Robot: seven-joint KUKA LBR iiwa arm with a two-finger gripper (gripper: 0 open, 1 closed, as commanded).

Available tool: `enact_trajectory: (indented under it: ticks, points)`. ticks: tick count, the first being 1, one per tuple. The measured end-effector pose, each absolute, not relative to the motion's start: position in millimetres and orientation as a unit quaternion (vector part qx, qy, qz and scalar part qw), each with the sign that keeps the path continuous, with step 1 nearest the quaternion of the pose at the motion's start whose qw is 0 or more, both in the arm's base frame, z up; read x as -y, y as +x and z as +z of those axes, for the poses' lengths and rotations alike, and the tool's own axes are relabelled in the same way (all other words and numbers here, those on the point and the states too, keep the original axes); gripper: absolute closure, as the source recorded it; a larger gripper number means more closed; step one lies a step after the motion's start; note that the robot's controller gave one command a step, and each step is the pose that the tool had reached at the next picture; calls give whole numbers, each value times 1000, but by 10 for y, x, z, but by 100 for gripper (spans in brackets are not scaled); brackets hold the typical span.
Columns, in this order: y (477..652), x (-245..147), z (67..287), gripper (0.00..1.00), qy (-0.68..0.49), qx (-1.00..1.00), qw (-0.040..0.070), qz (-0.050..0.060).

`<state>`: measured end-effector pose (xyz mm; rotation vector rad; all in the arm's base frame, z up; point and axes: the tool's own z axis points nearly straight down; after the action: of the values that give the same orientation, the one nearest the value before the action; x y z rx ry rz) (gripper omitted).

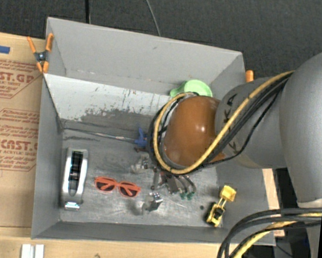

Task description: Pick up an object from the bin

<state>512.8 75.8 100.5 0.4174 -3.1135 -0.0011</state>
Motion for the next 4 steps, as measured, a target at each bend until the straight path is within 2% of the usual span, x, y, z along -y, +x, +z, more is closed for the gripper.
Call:
enact_trajectory:
  ticks: [1,2,4]
  points:
    - [5128,-758,1005,0,133,991,0,0]
    - [5540,-1365,757,100,126,992,-1,-1]
    - [5541,-1364,756,100,126,992,-1,-1]
